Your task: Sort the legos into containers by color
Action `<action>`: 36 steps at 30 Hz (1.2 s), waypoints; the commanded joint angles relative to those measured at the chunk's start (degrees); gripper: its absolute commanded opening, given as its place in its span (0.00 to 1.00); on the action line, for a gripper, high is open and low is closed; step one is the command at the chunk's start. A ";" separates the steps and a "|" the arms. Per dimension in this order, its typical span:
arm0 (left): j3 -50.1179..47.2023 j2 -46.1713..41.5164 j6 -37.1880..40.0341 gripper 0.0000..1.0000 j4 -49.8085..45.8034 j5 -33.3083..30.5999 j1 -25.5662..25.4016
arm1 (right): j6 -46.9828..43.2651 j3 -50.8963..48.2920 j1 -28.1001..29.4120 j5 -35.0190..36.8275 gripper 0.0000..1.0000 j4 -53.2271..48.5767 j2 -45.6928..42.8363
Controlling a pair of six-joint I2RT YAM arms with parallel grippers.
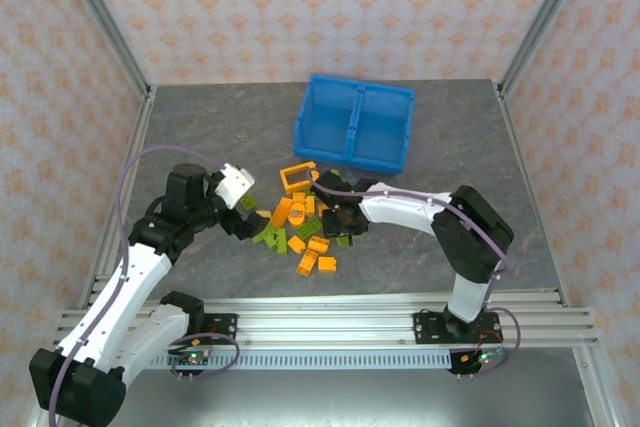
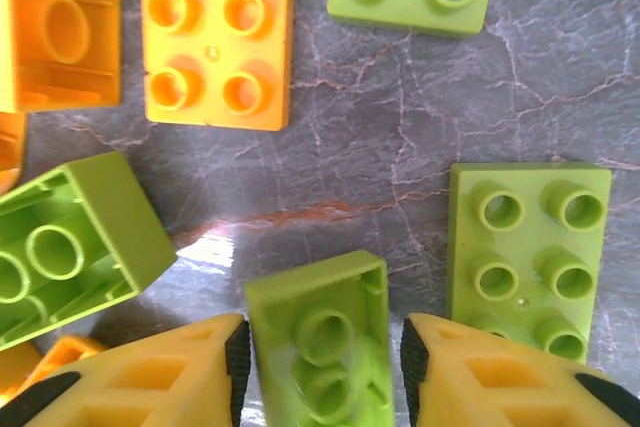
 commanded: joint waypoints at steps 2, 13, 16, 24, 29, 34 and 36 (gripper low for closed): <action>-0.45 -0.41 0.59 1.00 1.11 -0.78 -0.73 | 0.53 -1.03 0.31 3.34 0.47 0.18 -3.16; -0.47 -0.06 0.65 1.00 1.28 -1.18 -0.89 | 1.61 -3.01 0.84 -1.11 0.52 0.66 1.32; -0.41 0.11 0.68 1.00 1.41 -1.13 -0.91 | 2.32 -2.46 0.93 -1.29 0.52 0.30 3.18; -0.47 0.11 0.73 1.00 1.33 -1.40 -0.92 | 3.27 -0.41 0.93 1.22 0.29 -1.66 4.07; -0.45 0.11 0.63 1.00 1.51 -0.96 -0.94 | 2.92 2.66 0.93 4.07 0.25 -3.99 -2.62; -0.47 0.05 0.59 1.00 1.81 -0.40 -0.96 | 0.07 10.51 0.63 16.56 0.26 -9.26 -9.33; -0.47 0.13 0.59 1.00 2.06 0.06 -0.94 | -2.28 15.27 -0.47 21.75 0.26 -10.82 -9.65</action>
